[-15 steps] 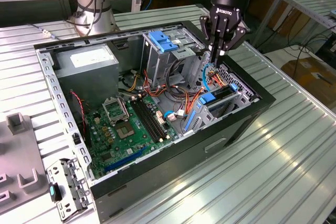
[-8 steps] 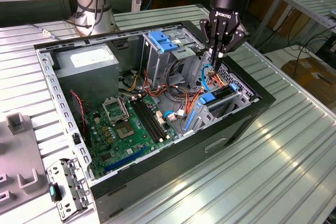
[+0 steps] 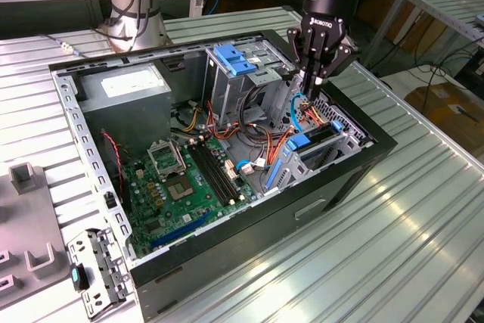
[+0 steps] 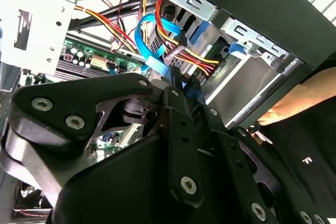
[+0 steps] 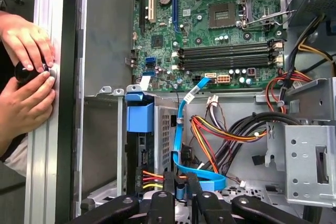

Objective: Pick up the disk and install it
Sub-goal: 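Insert the second disk wire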

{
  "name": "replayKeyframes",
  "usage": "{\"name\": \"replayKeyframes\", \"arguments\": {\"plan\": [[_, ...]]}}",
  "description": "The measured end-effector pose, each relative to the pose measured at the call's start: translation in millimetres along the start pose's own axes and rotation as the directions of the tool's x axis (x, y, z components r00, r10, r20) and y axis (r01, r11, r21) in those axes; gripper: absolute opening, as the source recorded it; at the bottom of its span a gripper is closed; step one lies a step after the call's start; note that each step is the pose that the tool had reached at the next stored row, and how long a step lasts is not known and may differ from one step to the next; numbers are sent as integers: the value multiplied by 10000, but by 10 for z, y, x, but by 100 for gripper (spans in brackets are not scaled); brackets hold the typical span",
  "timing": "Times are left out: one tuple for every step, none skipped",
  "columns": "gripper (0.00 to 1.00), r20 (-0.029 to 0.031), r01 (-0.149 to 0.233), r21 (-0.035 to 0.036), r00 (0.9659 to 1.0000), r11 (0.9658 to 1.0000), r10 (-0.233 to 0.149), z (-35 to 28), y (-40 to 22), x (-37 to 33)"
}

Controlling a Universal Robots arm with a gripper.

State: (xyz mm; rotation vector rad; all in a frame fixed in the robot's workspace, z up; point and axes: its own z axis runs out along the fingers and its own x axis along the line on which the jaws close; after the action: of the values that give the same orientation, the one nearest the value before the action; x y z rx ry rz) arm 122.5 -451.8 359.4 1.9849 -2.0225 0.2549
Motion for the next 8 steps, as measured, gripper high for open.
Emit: {"name": "replayKeyframes", "arguments": {"plan": [[24,-7,-1,1,10000,10000,1,12,-1,-4],[22,-9,-3,3,10000,10000,3,24,-2,-8],[22,-10,-3,3,10000,10000,3,24,-2,-8],[22,-12,-3,4,10000,10000,3,24,-2,-7],[16,-8,-4,3,10000,10000,4,26,-1,-7],[16,-8,-6,5,10000,10000,6,28,6,-4],[16,-5,-11,26,10000,10000,11,31,35,-1],[16,0,-21,59,10000,10000,21,34,68,1]]}}
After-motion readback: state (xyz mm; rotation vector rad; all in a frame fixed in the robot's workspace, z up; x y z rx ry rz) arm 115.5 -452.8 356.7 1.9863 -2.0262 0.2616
